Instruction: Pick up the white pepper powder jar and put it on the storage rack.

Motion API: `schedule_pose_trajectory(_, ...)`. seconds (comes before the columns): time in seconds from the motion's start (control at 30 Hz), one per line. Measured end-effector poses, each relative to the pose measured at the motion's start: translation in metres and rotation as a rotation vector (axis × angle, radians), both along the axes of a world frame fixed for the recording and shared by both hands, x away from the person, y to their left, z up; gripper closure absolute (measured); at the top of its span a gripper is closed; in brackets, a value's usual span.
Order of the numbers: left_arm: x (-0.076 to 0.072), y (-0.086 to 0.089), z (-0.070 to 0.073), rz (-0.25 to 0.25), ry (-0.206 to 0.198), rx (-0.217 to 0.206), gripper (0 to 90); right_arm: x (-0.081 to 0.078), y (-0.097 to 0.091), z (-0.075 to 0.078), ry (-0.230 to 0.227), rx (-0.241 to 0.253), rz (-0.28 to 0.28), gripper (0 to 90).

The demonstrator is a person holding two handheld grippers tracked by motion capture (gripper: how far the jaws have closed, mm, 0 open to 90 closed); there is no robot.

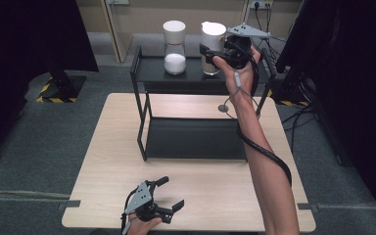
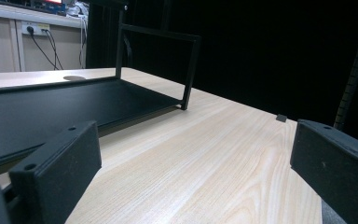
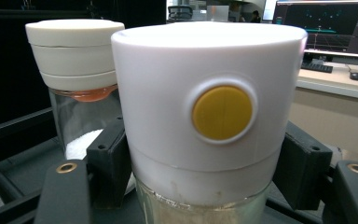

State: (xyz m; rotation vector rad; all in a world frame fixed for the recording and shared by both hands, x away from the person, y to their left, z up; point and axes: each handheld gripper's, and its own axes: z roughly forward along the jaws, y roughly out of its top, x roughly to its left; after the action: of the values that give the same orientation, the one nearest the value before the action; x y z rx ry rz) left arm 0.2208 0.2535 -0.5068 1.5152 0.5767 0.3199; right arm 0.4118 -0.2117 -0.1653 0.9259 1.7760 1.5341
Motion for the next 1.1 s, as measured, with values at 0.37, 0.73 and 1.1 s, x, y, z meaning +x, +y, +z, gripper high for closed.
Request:
schedule_pose_trajectory(0.37,0.000,0.000,0.000,0.002,-0.002,0.000,0.9,0.004,0.004,-0.006,0.004,0.003,-0.008,30.9)
schedule_pose_trajectory(0.73,-0.001,0.000,0.000,0.003,-0.002,0.002,0.9,0.006,0.003,-0.014,0.000,0.032,-0.020,30.8)
schedule_pose_trajectory(1.1,-0.001,0.000,0.000,0.004,-0.002,0.002,0.9,0.000,0.003,-0.011,0.037,0.043,-0.050,3.5)
